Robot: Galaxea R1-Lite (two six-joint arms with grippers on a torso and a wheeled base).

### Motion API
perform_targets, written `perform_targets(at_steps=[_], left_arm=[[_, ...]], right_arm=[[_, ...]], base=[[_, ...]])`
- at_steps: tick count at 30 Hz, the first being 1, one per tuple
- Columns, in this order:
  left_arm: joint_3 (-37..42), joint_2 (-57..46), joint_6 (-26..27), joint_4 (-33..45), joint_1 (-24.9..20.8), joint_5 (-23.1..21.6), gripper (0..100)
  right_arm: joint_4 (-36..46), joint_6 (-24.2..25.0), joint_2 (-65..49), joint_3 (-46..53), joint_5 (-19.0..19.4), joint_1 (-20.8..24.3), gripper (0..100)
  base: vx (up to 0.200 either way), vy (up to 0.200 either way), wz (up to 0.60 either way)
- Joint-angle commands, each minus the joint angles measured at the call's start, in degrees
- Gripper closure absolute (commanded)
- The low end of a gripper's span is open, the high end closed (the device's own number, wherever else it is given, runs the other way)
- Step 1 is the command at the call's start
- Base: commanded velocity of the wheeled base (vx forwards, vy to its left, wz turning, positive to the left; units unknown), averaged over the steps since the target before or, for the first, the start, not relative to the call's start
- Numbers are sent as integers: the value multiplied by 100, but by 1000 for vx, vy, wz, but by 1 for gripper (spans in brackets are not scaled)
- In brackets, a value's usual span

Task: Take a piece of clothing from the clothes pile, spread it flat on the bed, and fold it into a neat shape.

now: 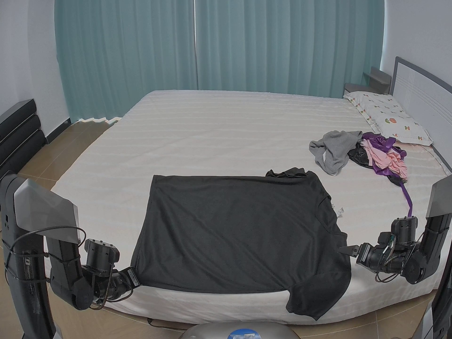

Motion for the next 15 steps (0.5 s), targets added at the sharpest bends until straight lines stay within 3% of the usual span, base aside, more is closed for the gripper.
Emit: perform_targets(at_steps=[1,15], left_arm=[[104,-14,-3,0,-1,111,100],[403,-137,358,36,16,410,100]], right_arm=[[-10,-17,286,-36,-3,22,0],[-836,-158,1024,-71,-38,22,0]], base=[[0,0,0],[0,0,0]])
